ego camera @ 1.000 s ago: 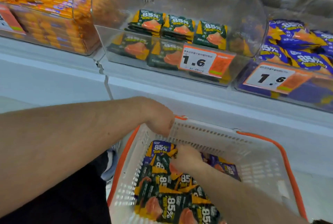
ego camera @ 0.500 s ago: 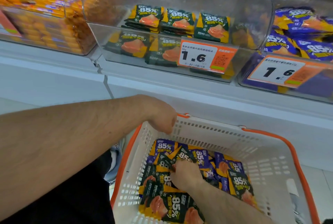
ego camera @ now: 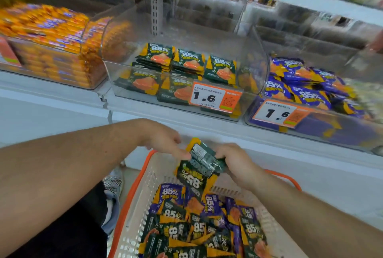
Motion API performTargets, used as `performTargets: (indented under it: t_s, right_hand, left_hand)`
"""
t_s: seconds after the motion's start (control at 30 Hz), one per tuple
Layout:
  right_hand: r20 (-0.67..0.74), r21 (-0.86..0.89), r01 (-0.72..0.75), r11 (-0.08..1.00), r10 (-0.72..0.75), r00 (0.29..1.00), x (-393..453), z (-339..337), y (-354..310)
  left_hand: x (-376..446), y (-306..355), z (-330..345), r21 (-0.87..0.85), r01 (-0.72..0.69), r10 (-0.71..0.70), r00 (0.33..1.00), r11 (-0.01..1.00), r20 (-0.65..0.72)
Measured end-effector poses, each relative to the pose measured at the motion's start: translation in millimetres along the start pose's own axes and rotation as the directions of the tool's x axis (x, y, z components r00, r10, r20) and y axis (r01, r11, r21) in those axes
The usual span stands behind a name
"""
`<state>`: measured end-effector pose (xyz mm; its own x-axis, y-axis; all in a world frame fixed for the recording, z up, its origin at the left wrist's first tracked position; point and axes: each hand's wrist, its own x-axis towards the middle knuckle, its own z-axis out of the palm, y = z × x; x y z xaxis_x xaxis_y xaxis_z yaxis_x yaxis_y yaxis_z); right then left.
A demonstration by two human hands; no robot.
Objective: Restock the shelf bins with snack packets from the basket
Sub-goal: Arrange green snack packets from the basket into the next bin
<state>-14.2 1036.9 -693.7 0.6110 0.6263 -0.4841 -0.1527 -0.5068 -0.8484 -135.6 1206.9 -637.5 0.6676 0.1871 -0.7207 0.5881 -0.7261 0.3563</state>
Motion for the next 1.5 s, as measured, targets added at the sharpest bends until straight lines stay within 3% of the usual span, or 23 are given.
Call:
performTargets:
  t_s: [0.07,0.13,0.2,0.37,0.43,0.5,0.57,0.67,0.7,0.73,0.8,0.83,0.9,1.0,1.07,1.17,1.4,1.5]
  right_hand:
    - [0.047,0.229,-0.003,0.973,-0.008,0.999,-12,-8,-15]
    - [0.095,0.377,-0.015,0.926,-0.023,0.995,-20,-14,-28]
    - [0.157,0.408,-0.011,0.913,-0.058,0.986,-30,-17,-41]
    - [0.383,0.26,-0.001,0.966,-0.102,0.918,-47,-34,-76]
    - [0.416,0.131,0.05,0.99,-0.1,0.904,-59,-36,-94]
    - [0.364,-0.018,0.135,0.991,-0.119,0.924,-67,-37,-113]
    - [0.273,-0.095,0.202,0.975,-0.17,0.947,-74,-40,-134]
    - [0.053,-0.089,0.327,0.941,-0.324,0.945,-80,-52,-166]
    - [-0.053,-0.139,0.424,0.895,-0.434,0.899,-79,-55,-175]
    - [-0.148,-0.254,0.51,0.822,-0.554,0.82,-79,-56,-184]
    - [-0.203,-0.566,0.559,0.605,-0.76,0.617,-71,-55,-195]
    - [-0.155,-0.701,0.516,0.492,-0.812,0.563,-69,-51,-199]
    - [-0.024,-0.86,0.395,0.324,-0.799,0.601,-57,-42,-201]
    - [0.077,-0.96,0.22,0.174,-0.592,0.803,-25,-31,-195]
    - [0.066,-0.97,0.143,0.196,-0.353,0.933,-14,-22,-194]
    - [0.137,-0.903,0.175,0.392,-0.123,0.983,-18,-12,-203]
    - [0.076,-0.856,0.133,0.5,-0.133,0.988,5,-11,-192]
    - [0.044,-0.884,0.073,0.463,-0.072,0.996,6,-7,-191]
  left_hand:
    - [-2,-2,-5,-0.284,-0.14,0.142,0.99,0.949,-0.016]
    - [-6,-3,-10,-0.428,-0.267,0.268,0.962,0.864,-0.06]
    - [-12,-1,-14,-0.522,-0.347,0.323,0.936,0.779,-0.14]
    - [-36,14,-21,-0.429,-0.527,0.4,0.846,0.734,-0.353]
    - [-45,22,-24,-0.422,-0.593,0.427,0.797,0.686,-0.427]
    - [-54,30,-27,-0.39,-0.641,0.416,0.745,0.661,-0.521]
    - [-60,38,-32,-0.324,-0.678,0.314,0.64,0.659,-0.702]
    - [-62,35,-44,-0.232,-0.691,0.05,0.362,0.684,-0.931]
    - [-61,32,-46,-0.204,-0.678,-0.001,0.287,0.707,-0.958]
    - [-58,26,-49,-0.185,-0.649,-0.015,0.259,0.737,-0.966]
    - [-52,19,-47,-0.178,-0.57,0.016,0.318,0.802,-0.948]
    - [-49,17,-45,-0.146,-0.485,0.044,0.359,0.862,-0.932]
    - [-38,15,-40,0.025,-0.286,0.138,0.383,0.958,-0.913]
    - [-31,15,-36,0.135,-0.17,0.188,0.345,0.976,-0.919]
    - [-30,14,-36,0.158,-0.157,0.202,0.333,0.975,-0.921]
    - [-32,13,-37,0.203,-0.144,0.241,0.344,0.968,-0.908]
    - [-34,13,-38,0.237,-0.144,0.274,0.349,0.961,-0.896]
    - [-35,13,-37,0.245,-0.135,0.278,0.357,0.96,-0.892]
